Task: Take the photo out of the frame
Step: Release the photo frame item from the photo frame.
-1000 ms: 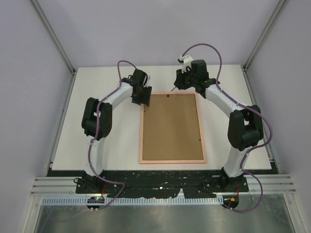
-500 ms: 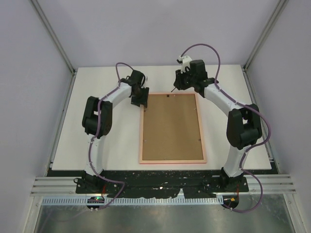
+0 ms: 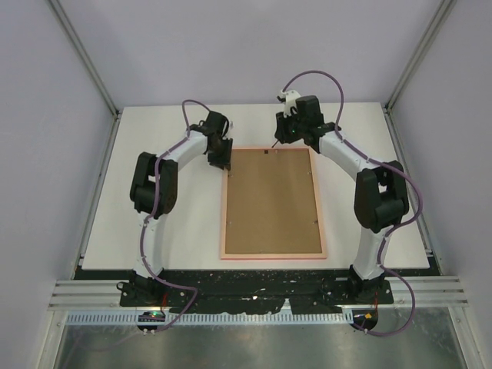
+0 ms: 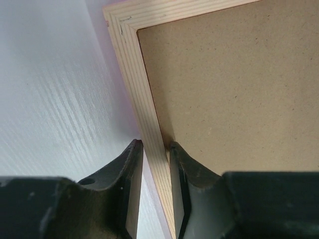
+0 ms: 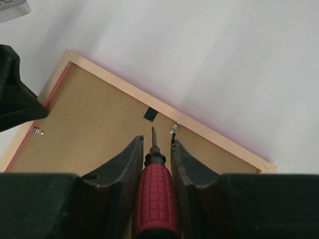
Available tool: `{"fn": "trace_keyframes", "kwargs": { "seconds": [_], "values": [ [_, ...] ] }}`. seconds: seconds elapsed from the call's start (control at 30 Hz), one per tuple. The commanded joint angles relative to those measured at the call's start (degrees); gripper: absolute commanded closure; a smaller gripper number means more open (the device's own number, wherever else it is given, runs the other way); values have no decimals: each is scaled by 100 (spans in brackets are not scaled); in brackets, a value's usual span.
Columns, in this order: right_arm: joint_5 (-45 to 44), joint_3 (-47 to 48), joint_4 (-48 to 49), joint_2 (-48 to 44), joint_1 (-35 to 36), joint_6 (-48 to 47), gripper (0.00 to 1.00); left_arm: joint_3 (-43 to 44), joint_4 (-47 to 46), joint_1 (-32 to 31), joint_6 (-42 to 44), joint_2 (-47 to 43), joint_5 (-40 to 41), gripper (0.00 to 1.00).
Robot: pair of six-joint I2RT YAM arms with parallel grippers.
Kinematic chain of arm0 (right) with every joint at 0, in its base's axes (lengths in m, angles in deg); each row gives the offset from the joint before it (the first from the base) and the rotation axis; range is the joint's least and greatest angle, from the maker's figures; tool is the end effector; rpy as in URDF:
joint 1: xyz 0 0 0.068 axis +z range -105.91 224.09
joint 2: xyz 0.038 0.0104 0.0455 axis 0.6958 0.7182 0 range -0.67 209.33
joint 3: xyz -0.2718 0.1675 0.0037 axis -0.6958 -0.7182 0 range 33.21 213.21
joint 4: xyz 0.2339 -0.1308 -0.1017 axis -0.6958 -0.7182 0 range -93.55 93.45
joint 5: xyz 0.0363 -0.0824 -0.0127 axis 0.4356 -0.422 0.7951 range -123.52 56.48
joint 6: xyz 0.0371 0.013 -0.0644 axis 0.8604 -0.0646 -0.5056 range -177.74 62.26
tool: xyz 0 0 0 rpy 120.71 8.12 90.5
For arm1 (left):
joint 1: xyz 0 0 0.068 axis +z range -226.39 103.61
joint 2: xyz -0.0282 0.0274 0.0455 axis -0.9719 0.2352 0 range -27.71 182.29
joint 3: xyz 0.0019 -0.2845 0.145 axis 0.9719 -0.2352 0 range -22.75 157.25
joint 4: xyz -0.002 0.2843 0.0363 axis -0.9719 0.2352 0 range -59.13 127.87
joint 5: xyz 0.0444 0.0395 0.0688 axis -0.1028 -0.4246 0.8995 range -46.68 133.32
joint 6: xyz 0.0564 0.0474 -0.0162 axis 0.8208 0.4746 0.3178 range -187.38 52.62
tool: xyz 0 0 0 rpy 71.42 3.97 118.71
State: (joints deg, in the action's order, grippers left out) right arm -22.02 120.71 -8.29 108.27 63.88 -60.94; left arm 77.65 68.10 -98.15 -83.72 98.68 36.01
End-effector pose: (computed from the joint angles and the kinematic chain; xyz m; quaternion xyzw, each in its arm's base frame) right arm 0.4758 0.1847 0.2902 -0.2211 0.8481 0.1555 0.4557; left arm 0.4961 -0.2066 0.1770 0.0606 0.9691 -0.1340 0.1981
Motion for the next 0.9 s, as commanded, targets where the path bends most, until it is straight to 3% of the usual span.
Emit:
{"fn": "trace_keyframes", "kwargs": {
  "seconds": [0.0, 0.13, 0.37, 0.47, 0.87],
  "values": [
    [-316, 407, 59, 118, 60, -110, 92, 103, -164, 23, -89, -26, 98, 70],
    [-412, 539, -12, 206, 86, -163, 92, 349, 108, 49, -115, 105, 20, 79],
    [-562, 636, -56, 329, 113, -251, 92, -187, -409, 110, -168, -141, -165, 80],
    [-737, 671, -56, 408, 148, -321, 92, -161, -366, 137, -150, -123, -270, 87],
    [-1107, 751, -21, 663, 288, -418, 92, -1118, -1244, 181, -405, -606, -227, 88]
  ]
}}
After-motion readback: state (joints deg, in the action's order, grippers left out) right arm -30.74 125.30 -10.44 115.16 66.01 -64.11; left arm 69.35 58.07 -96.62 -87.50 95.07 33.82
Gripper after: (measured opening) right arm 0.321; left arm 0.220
